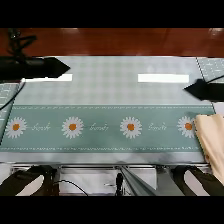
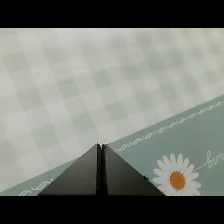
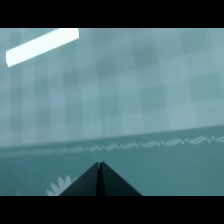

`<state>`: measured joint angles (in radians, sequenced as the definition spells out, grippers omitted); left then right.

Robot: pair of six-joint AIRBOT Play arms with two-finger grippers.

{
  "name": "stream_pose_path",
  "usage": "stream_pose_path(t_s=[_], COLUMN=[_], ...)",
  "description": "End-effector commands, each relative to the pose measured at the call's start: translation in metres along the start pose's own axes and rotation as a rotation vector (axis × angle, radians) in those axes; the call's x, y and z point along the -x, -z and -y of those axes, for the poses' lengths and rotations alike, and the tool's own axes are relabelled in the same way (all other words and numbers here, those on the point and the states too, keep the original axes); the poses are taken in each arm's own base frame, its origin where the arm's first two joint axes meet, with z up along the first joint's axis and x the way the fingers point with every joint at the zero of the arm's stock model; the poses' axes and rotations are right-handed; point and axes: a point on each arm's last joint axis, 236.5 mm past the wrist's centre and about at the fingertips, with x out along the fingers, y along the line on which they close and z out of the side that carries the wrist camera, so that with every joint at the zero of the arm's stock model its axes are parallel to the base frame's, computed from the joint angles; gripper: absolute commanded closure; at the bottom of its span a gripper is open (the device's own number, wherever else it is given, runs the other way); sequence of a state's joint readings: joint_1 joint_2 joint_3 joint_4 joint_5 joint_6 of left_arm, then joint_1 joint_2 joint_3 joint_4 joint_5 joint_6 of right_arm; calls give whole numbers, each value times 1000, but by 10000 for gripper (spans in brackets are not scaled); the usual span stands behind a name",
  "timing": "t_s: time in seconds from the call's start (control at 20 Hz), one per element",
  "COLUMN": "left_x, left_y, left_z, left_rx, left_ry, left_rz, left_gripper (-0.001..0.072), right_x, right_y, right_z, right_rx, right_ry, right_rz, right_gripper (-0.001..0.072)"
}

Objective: Fold the shirts.

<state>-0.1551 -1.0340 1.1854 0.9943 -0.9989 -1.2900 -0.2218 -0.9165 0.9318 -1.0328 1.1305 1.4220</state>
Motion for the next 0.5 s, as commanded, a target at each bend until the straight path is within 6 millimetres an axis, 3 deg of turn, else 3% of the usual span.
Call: stream_pose_path(t_s=[0.0, 0.1, 0.15, 0.2, 0.45], left_x=[-40, -54, -56, -57, -57], left_y=[53, 117, 143, 157, 166], left_z=[-25, -66, -77, -82, -86], left_rx=[-86, 4, 55, 99, 113], left_ry=[-200, -326, -349, -359, -367], left_rz=[-186, -335, -400, -426, -444], left_gripper=[686, 684, 684, 684, 684], right_x=[-63, -72, -73, -74, -75], right_y=[61, 69, 77, 84, 88], right_z=[25, 43, 47, 52, 54], right_rx=[326, 292, 292, 289, 287], right_ry=[390, 488, 500, 514, 521], right_rz=[-291, -335, -375, -416, -436], right_gripper=[690, 690, 690, 690, 690])
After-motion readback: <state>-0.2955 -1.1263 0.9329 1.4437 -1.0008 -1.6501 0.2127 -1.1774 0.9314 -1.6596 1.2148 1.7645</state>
